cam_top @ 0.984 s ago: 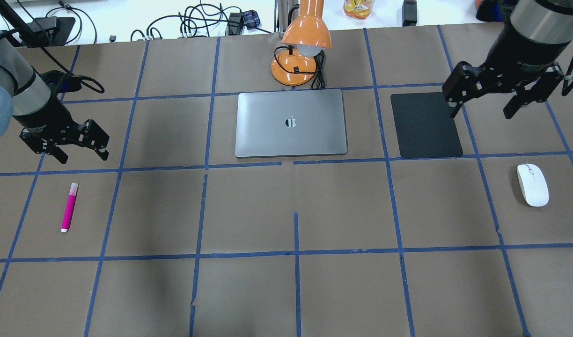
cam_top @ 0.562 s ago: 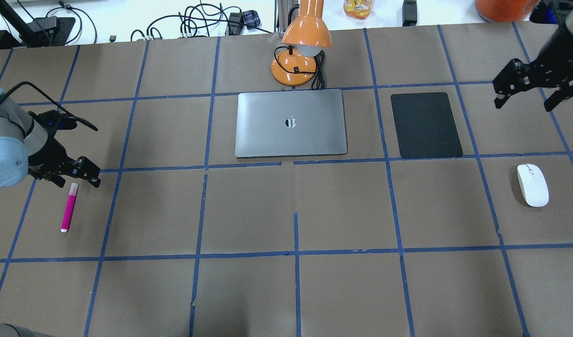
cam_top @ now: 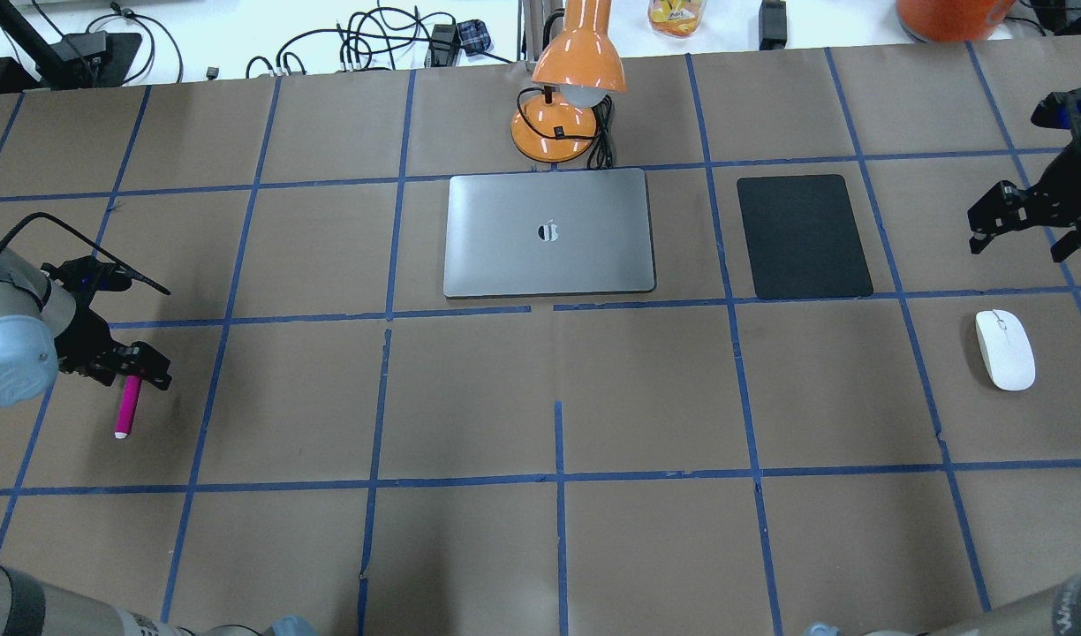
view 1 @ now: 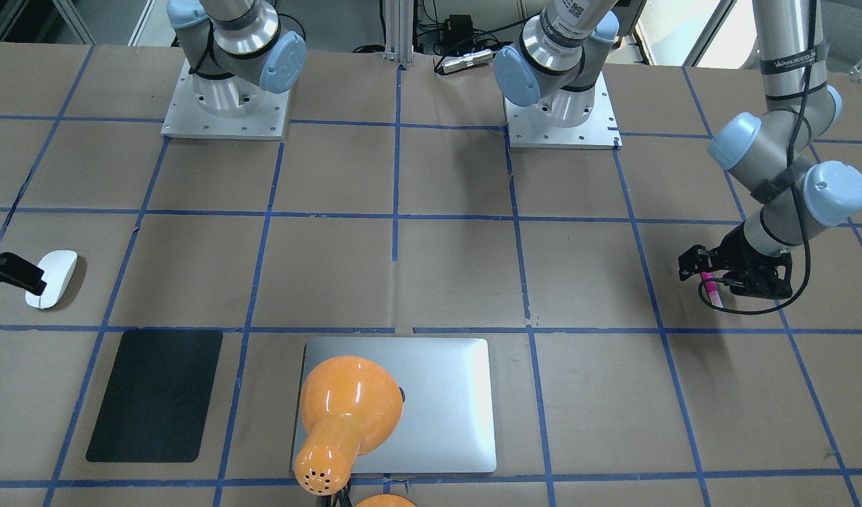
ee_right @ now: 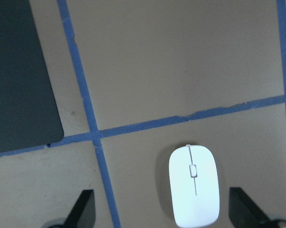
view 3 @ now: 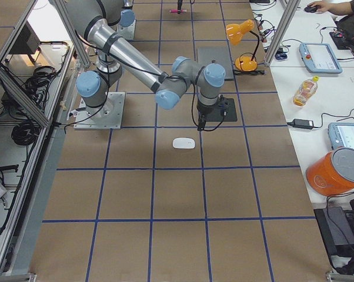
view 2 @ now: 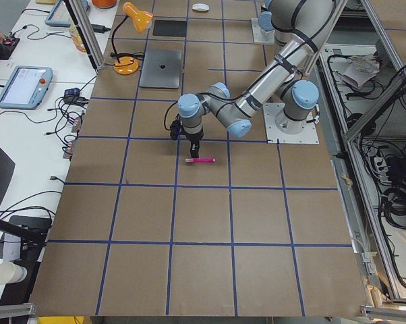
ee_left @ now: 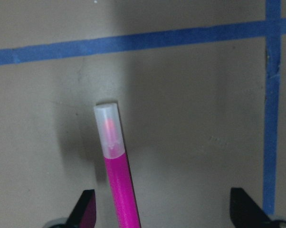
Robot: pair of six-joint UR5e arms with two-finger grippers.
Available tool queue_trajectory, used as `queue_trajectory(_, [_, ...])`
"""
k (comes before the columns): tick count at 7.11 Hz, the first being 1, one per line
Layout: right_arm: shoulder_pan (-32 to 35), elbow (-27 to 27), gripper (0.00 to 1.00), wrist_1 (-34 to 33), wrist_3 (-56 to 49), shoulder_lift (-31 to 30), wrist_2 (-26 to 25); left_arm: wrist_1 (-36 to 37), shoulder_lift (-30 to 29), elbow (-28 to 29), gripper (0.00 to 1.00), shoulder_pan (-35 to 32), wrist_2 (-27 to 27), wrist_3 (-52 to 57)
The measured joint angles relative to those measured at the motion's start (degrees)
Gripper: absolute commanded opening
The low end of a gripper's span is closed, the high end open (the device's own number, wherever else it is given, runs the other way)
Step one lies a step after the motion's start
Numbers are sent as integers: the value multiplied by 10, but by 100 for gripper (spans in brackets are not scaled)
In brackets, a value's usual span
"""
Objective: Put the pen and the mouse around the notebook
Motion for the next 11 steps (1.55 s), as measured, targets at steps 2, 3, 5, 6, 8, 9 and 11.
queue_trajectory(2, [-19,66,100,-113,-50,25,-22,30,-9,1,4,1,0,8])
queue_trajectory(3, [-23,85,100,-141,-67,34,-28,35,-9,2,0,1,0,9])
queue_trajectory(5, [-25,98,100,-157,-77,50,-33,38,-8,2,0,1,0,2])
queue_trajectory(6, [-27,99,100,-158,-78,56,-35,36,-5,4,0,-2,-1,-19])
queue_trajectory(8, [-35,99,100,-158,-82,62,-46,18,6,12,0,-38,-6,-143])
queue_trajectory(9, [-39,100,100,-155,-83,62,-49,3,15,19,0,-79,-15,-241])
queue_trajectory(11, [-43,101,80,-149,-84,63,-49,-13,32,30,0,-193,-38,-475])
